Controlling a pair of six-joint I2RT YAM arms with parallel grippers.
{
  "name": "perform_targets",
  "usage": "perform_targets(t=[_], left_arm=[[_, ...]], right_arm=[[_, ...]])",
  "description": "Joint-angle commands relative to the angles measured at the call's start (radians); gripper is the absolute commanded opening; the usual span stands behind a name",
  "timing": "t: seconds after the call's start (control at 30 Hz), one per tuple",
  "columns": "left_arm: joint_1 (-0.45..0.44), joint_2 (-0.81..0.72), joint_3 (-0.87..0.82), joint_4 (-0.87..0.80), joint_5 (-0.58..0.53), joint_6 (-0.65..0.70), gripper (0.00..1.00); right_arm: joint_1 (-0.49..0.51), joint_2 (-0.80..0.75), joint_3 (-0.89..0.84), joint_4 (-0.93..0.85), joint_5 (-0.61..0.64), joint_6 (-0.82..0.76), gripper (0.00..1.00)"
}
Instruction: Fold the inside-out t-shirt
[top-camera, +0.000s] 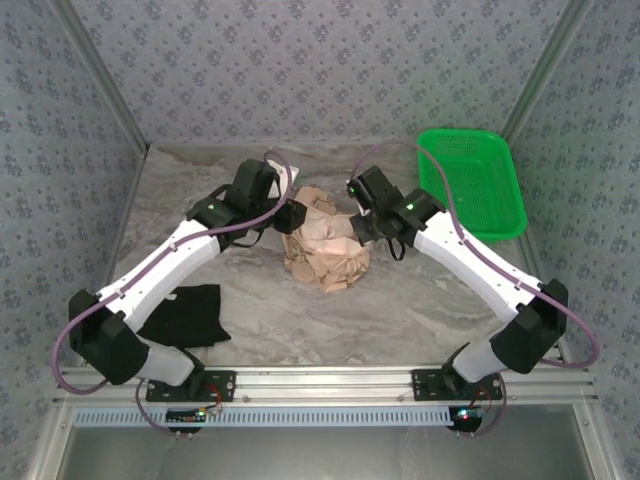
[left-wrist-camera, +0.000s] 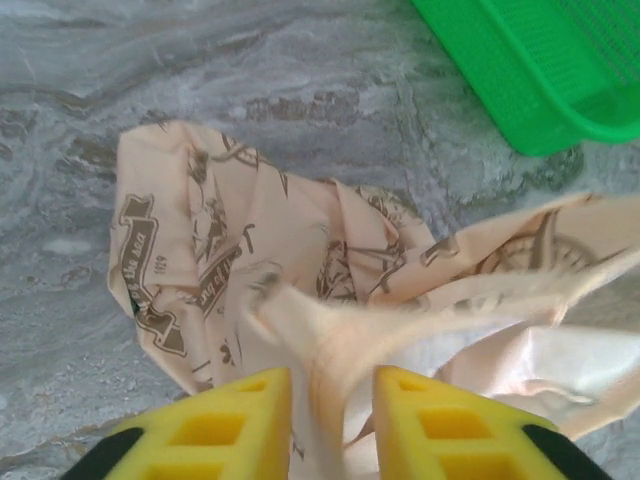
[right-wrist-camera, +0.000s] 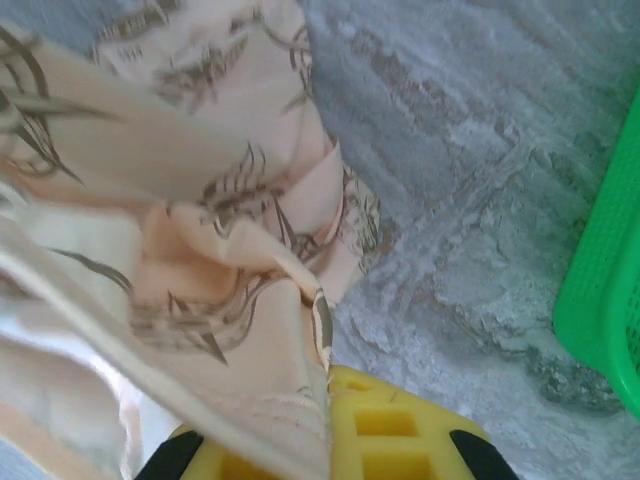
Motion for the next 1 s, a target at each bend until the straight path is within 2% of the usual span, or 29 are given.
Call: perform_targets(t=[0.0,0.07,0.1,0.23,0.37,0.43,0.5,0.67,0.97], left_arm=[[0.005,0.023,-0.070,0.080,0.163,-0.077,0.33],[0.006,0.045,-0.111,0.138,0.227,-0.127,0.37],[0.003,0.058,-0.130,0.166,0.249,-0.153,0.42],[-0.019,0.084,-0.180,0.248,0.273,-0.238,0.60],[-0.029,0.078,-0.215,0.289,0.213,-0.288,0.62],[-0.020,0.076,-0.214,0.269,0.152,-0.295,0.58],[0.003,0.076,-0.207,0.253,0.121,-0.309,0.49],[0.044,0.068,-0.171,0.171,0.062,-0.295,0.19],[0.062,0.035,-0.046,0.020,-0.071,-0.161,0.02]], right_arm=[[-0.002,-0.015,0.070,0.028,-0.035,0.059,0.00],[-0.002,-0.005,0.094,0.029,-0.039,0.062,0.00],[-0.003,-0.001,0.103,0.026,-0.033,0.069,0.00],[-0.005,0.018,0.123,0.019,-0.025,0.077,0.00],[-0.002,0.025,0.125,0.023,-0.048,0.072,0.00],[0.004,0.023,0.122,0.029,-0.058,0.069,0.00],[0.008,0.016,0.117,0.030,-0.056,0.064,0.00],[0.012,-0.004,0.087,0.038,0.000,0.067,0.00],[-0.012,-0.005,0.035,0.081,0.104,0.048,0.00]])
